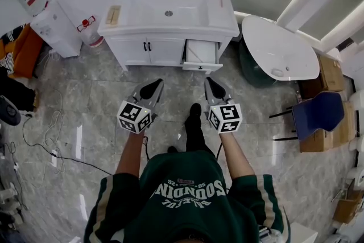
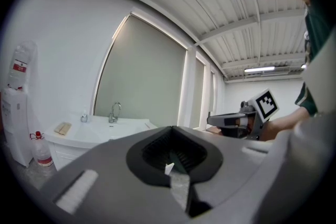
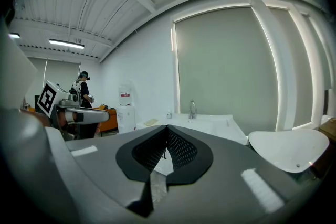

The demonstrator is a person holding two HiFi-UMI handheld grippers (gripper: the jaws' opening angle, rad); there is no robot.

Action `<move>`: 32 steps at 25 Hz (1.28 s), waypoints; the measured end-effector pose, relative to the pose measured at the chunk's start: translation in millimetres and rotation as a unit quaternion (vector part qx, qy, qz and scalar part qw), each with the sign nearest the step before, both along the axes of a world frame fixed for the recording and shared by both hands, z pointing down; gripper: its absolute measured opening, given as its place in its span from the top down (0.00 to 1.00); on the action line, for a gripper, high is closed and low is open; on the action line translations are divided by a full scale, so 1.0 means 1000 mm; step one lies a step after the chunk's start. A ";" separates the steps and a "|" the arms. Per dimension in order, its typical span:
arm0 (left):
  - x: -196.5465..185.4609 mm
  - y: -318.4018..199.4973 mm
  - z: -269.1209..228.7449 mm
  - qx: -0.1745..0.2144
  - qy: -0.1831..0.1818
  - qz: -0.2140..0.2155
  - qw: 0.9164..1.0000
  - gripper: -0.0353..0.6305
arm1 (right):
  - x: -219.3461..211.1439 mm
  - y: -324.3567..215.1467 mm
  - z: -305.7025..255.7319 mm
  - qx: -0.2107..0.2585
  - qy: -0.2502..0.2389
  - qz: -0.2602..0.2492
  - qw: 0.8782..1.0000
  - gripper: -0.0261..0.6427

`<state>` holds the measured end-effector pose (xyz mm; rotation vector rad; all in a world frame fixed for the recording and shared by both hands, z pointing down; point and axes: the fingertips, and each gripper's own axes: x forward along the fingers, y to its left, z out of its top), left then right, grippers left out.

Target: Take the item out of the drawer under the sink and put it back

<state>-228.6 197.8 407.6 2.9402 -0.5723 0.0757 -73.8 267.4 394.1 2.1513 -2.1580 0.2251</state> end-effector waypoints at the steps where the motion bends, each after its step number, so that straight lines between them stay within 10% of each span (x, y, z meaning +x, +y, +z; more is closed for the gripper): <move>1: 0.004 -0.005 0.001 0.000 -0.001 0.002 1.000 0.87 | 0.005 -0.005 0.002 0.000 -0.002 0.002 1.000 0.96; 32: 0.228 -0.285 0.026 -0.032 -0.041 -0.063 0.997 0.87 | 0.215 -0.317 0.023 -0.029 -0.023 -0.096 0.995 0.96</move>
